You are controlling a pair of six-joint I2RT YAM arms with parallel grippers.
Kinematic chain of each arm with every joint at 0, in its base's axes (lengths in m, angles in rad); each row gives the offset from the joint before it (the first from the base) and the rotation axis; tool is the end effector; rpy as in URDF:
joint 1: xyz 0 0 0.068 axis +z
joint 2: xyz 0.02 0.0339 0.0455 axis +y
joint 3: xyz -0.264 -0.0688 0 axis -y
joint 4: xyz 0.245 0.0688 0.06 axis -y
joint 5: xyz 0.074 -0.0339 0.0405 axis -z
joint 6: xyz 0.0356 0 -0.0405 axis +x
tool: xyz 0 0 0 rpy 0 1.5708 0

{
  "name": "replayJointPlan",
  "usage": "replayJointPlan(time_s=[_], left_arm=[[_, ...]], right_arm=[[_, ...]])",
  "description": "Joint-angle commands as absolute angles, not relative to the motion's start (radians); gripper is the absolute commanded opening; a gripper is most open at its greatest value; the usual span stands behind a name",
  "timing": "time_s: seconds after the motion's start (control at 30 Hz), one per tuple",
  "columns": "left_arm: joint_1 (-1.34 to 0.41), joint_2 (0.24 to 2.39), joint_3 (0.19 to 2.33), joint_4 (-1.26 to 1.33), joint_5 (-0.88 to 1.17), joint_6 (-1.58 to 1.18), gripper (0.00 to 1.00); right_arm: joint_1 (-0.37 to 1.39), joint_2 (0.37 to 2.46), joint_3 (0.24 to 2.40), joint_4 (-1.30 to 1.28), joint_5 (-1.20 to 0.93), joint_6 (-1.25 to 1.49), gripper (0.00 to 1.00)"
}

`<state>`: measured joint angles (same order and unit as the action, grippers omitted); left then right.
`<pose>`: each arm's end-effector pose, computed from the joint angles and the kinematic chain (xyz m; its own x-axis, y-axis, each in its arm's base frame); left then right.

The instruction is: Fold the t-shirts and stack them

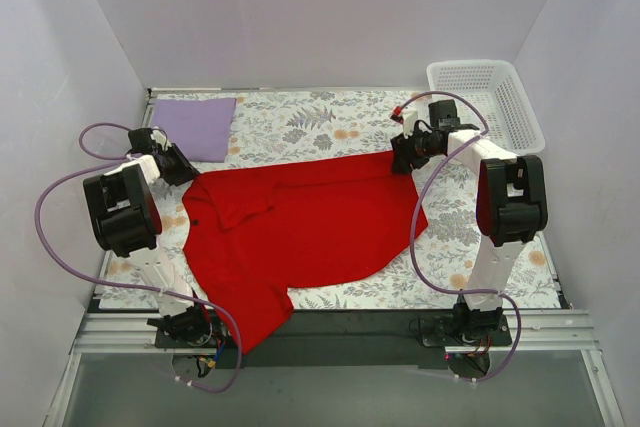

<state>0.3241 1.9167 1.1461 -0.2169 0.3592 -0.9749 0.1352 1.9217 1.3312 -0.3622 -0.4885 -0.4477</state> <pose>0.3701 0.1111 0.1447 -0.3492 -0.9347 -0.0663 -0.7192 0.3127 -0.6205 0.4028 0.0717 0.1889 -0.5598 -0.4619 -0.6879 -0.6998 0.7081 0.0939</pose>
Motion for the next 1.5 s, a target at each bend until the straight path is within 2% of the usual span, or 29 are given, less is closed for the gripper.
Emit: replayJointPlan(time_s=[0.0,0.33,0.37,0.4,0.5,0.8,1.47], left_arm=[[0.321,1.896,1.12,-0.264,0.354,-0.954,0.19],[0.321,1.867,1.146,-0.261,0.336,-0.974,0.19],[0.321,1.868,1.15,-0.261,0.339,-0.976,0.17],[0.322,1.871,1.154,-0.261,0.339,-0.98,0.1],[0.321,1.876,1.157,-0.262,0.345,-0.985,0.0],[0.322,1.824,1.169,-0.249,0.348,-1.011,0.0],[0.321,1.727,1.154,-0.176,0.403,-1.06,0.0]], right_arm=[[0.126,1.921,1.347,-0.339,-0.492,-0.443,0.57],[0.12,1.919,1.345,-0.339,-0.495,-0.44,0.57],[0.121,1.919,1.345,-0.337,-0.495,-0.44,0.57],[0.12,1.917,1.345,-0.337,-0.495,-0.44,0.57],[0.12,1.919,1.347,-0.337,-0.495,-0.442,0.57],[0.117,1.925,1.379,-0.339,-0.462,-0.443,0.57],[0.126,2.095,1.539,-0.322,-0.279,-0.345,0.57]])
